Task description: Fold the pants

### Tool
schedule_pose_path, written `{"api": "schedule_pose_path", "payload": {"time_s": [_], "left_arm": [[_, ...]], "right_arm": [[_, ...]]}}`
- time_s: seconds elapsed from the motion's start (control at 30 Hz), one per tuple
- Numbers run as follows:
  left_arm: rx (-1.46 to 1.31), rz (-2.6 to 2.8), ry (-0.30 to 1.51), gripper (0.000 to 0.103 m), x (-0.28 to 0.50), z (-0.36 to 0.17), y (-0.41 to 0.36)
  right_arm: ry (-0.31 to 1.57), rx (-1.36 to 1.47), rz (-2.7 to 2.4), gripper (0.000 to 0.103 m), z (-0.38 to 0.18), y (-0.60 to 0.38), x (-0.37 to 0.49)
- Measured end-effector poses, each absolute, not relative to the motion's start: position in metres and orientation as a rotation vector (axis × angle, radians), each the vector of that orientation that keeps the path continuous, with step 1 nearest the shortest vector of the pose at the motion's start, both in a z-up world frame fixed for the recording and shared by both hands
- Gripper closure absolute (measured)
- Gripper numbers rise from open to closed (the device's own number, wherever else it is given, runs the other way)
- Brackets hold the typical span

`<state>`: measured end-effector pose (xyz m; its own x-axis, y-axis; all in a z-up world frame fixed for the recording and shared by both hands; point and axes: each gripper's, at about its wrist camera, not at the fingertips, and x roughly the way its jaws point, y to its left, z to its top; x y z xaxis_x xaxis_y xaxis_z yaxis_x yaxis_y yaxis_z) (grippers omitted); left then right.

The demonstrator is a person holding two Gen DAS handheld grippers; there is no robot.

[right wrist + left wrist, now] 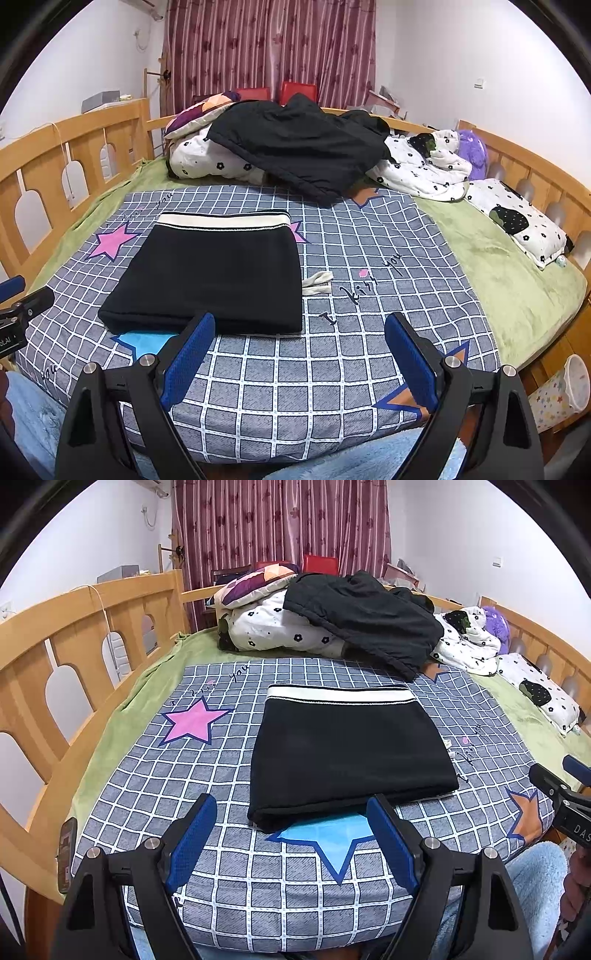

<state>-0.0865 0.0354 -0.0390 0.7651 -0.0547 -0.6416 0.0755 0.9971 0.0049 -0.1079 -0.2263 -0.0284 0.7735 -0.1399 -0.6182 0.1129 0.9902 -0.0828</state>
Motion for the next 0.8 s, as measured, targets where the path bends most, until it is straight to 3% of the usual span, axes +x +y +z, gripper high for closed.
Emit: {"api": "schedule_pose_path", "payload": {"time_s": [0.8], "left_arm": [[0.032,-0.071,0.68,0.02,-0.0892,-0.033,0.0367]], "right_arm": [[0.665,-0.029,-0.148,0.011,-0.025,-0.2251,-0.1097]]}}
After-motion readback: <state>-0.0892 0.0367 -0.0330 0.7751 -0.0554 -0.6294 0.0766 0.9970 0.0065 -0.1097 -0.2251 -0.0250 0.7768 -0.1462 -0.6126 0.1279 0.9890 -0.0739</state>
